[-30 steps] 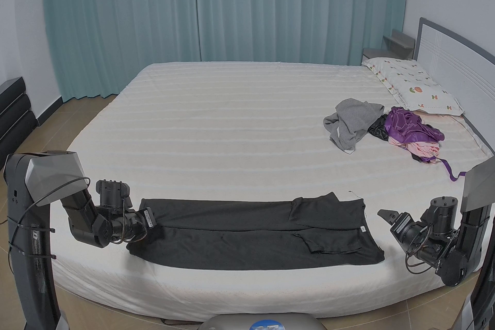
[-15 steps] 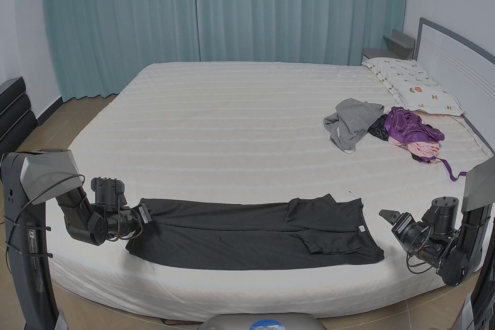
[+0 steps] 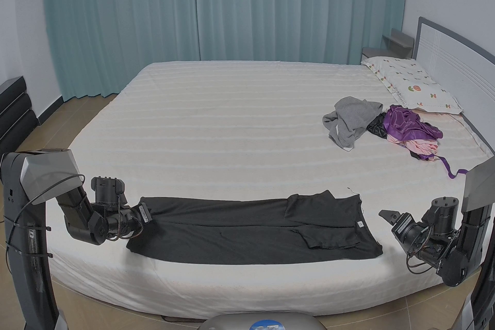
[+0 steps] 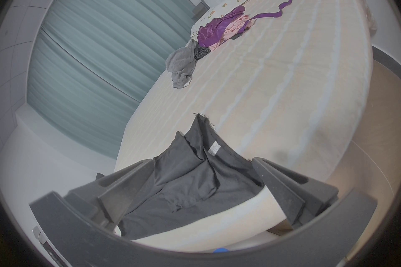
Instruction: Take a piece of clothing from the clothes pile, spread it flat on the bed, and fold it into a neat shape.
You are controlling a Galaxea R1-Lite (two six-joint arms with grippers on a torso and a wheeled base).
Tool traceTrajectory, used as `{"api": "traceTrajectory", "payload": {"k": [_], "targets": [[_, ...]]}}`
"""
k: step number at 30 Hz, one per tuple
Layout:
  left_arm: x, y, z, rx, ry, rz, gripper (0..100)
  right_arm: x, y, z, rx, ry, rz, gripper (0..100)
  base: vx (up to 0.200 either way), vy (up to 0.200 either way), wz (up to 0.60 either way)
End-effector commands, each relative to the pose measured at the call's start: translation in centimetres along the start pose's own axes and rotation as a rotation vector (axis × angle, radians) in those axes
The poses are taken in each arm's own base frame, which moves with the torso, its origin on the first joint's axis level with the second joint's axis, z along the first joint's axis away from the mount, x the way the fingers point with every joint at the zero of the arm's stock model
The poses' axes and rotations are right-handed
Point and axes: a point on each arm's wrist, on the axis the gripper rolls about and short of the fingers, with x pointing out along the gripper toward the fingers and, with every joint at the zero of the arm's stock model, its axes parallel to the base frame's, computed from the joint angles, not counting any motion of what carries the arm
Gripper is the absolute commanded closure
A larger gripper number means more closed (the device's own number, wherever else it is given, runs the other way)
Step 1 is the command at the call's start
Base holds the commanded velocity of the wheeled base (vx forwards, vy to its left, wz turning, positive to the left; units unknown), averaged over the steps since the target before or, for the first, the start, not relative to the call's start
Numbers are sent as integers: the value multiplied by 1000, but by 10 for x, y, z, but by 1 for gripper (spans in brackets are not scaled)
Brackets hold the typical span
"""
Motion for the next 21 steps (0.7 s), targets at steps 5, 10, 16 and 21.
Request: {"api": "traceTrajectory", "payload": {"k": [5, 10, 16, 21], "targets": [[3, -3, 7, -18, -23, -11, 100, 0, 1, 0, -2, -2, 6, 0, 0, 0, 0], [5, -4, 8, -16, -28, -15, 100, 0, 1, 0, -1, -3, 9, 0, 0, 0, 0], [7, -8, 15, -30, -94, -24, 100, -1, 2, 0, -1, -4, 10, 0, 0, 0, 0], [7, -11, 16, -55, -101, -32, 100, 0, 1, 0, -2, -2, 10, 0, 0, 0, 0]]}}
